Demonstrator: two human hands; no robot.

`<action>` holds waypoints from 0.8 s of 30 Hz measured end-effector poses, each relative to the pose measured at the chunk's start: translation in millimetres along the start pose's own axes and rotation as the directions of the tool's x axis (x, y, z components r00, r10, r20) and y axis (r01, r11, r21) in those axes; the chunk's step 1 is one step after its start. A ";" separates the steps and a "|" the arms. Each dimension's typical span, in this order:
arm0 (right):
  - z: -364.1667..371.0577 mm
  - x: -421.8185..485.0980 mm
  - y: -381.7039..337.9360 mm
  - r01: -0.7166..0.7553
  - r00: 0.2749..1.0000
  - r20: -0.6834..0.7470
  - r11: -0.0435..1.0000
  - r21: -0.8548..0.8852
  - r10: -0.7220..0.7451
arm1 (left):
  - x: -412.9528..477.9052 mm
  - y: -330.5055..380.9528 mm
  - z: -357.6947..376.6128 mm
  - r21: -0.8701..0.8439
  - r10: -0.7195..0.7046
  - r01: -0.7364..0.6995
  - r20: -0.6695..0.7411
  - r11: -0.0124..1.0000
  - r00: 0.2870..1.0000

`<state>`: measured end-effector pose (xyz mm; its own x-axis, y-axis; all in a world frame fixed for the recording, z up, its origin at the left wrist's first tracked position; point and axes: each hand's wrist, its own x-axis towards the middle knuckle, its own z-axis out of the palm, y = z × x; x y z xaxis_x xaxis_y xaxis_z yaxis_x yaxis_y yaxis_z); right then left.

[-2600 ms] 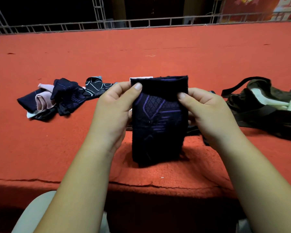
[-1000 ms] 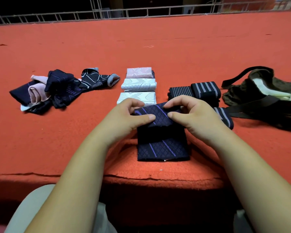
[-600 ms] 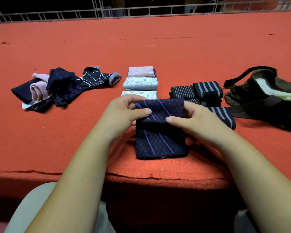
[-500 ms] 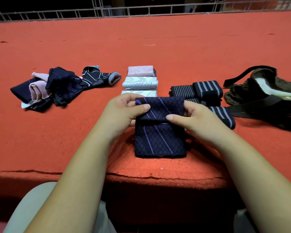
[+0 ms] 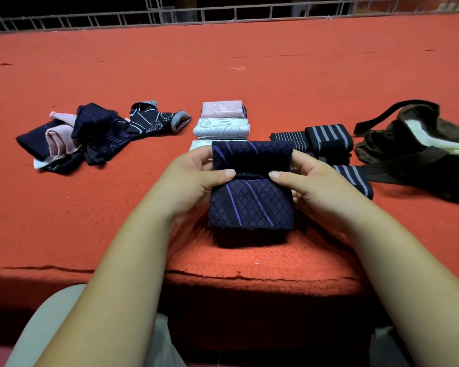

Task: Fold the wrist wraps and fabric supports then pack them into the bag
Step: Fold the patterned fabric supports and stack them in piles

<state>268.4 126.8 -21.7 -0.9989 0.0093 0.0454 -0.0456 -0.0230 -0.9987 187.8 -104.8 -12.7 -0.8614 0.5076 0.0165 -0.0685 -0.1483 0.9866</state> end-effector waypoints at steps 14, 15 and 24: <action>-6.9 8.1 -7.5 -0.185 0.982 0.098 0.901 0.392 0.159 | -1.8 16.0 2.4 -0.380 -0.175 0.131 -0.083 0.916 0.981; -3.9 6.8 -8.9 -0.171 0.985 0.092 0.922 0.348 0.148 | -2.9 18.3 4.6 -0.389 -0.162 0.121 -0.074 0.913 0.984; 8.0 2.4 -6.5 0.056 0.998 -0.023 0.996 0.065 -0.055 | -7.6 7.1 3.8 0.122 -0.235 0.230 0.032 0.966 0.971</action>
<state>266.3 119.0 -15.0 -0.9945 0.0335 0.0996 -0.1021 -0.0869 -0.9910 195.8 -106.5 -5.2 -0.8045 0.5553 -0.2106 -0.2024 0.0770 0.9763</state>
